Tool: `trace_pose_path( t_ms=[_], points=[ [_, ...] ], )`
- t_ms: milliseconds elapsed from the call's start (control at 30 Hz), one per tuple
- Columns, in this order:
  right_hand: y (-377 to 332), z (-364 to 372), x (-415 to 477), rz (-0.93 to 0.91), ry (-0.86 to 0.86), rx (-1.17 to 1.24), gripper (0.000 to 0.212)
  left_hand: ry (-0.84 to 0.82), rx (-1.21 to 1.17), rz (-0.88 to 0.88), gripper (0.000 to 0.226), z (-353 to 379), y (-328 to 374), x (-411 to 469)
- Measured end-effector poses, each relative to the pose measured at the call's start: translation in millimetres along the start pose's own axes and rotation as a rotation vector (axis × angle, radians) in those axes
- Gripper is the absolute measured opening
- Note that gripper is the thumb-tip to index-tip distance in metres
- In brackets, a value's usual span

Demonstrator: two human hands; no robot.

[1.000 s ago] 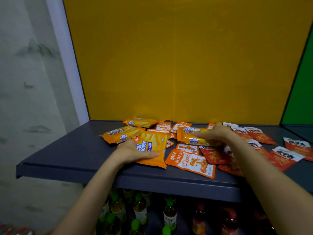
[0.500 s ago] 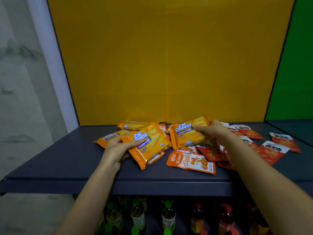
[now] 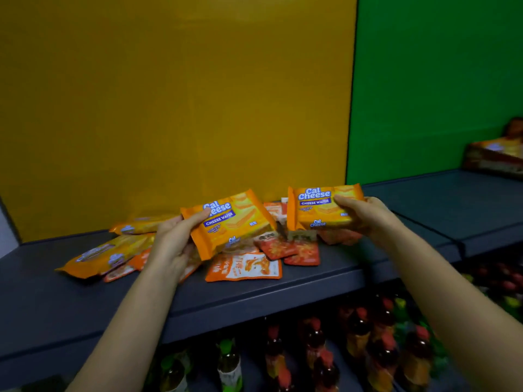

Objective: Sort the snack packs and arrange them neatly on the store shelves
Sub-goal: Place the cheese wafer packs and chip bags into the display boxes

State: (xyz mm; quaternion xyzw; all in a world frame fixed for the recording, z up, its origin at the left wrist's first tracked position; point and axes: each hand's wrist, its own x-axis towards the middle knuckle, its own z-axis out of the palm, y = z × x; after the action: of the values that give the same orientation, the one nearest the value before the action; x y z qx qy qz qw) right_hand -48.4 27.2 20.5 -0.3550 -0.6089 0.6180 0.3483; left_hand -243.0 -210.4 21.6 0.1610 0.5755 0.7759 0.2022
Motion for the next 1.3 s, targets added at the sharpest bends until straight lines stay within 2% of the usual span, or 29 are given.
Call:
trace_pose_path(
  t_ms=[67, 167, 267, 333, 433, 533, 667, 733, 833, 933, 1300],
  points=[
    [-2, -40, -3, -0.007, 0.052, 0.012, 0.028, -0.070, -0.005, -0.009, 0.008, 37, -10, 0],
    [-1, -105, -8, -0.006, 0.126, 0.055, 0.013, -0.179, -0.007, -0.034, 0.006, 100, -28, -5],
    [2, -176, -13, 0.014, 0.207, 0.062, 0.014, -0.289, -0.002, -0.078, 0.006, 171, -49, -18],
    [5, -211, -14, 0.030, 0.249, 0.046, 0.023, -0.320, -0.003, -0.099, 0.009, 204, -60, -25],
    [5, -280, -19, 0.024, 0.307, 0.048, 0.018, -0.378, 0.002, -0.152, 0.017, 269, -83, -39],
    [5, -345, -22, 0.017, 0.360, 0.037, 0.017, -0.411, 0.006, -0.126, 0.006, 330, -105, -56],
    [5, -416, -17, 0.029, 0.422, 0.012, 0.022, -0.462, -0.008, -0.142, 0.006, 401, -131, -75],
    [4, -445, -12, 0.030, 0.448, 0.022, 0.021, -0.480, 0.003, -0.154, 0.006, 433, -141, -82],
    [1, -485, 2, 0.045, 0.480, 0.008, 0.036, -0.508, 0.030, -0.148, 0.009, 477, -152, -89],
    [-3, -517, 19, 0.041, 0.509, 0.034, 0.031, -0.533, 0.053, -0.133, 0.008, 515, -159, -88],
    [-15, -626, 135, -0.027, 0.533, 0.035, 0.049, -0.581, 0.118, -0.041, 0.010, 697, -188, -33]
  ],
)
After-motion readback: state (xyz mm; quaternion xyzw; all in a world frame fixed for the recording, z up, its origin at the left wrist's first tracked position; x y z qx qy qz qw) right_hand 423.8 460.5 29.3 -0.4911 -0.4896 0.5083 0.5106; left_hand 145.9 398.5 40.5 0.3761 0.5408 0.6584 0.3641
